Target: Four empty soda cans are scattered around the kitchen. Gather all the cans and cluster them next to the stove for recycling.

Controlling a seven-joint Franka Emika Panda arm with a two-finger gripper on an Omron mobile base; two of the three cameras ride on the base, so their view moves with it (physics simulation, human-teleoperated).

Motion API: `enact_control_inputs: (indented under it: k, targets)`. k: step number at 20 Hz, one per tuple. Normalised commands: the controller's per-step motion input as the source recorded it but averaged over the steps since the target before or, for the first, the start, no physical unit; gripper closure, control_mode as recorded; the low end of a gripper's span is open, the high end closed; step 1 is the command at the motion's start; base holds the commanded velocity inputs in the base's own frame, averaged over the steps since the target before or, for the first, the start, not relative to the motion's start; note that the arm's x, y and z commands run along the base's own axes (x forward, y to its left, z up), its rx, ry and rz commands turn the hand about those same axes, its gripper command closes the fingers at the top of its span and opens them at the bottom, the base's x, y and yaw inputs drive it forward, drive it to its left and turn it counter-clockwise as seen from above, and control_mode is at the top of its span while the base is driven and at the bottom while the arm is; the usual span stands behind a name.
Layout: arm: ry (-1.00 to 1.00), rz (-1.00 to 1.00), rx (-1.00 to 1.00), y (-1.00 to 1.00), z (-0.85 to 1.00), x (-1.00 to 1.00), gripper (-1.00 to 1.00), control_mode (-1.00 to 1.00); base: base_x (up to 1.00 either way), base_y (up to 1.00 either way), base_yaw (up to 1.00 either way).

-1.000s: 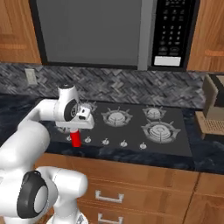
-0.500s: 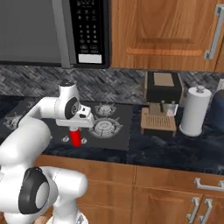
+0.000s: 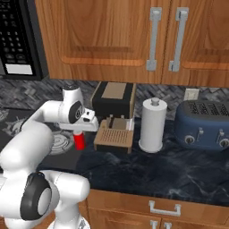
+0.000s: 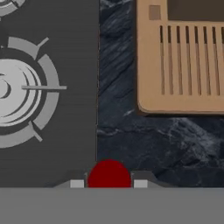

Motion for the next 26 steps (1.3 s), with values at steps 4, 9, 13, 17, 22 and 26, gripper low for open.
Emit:
enact_control_inputs:
  k: [4,9,13,17,22,26]
  targets:
    - [0.06,0.02,0.00,-0.32,-0.18,0.63,1.00,-1.00,0.00,0.00,0.00]
    - [0.02,0.01,0.00,-0.05,-0.02,0.03,1.00,-1.00,0.00,0.00,0.00]
    - [0.02,0.00,0.00,0.00,-0.01,0.02,1.00,-1.00,0.00,0.00,0.00]
    - [-0.01,0.00,0.01,0.00,0.05,-0.06,1.00,-1.00,0.00,0.00,0.00]
    - [-0.17,0.00,0.00,0.04,0.28,-0.74,-1.00,-1.00,0.00,0.00,0.00]
    - [-0.17,0.00,0.01,0.30,0.42,-0.76,-1.00,-1.00,0.00,0.00,0.00]
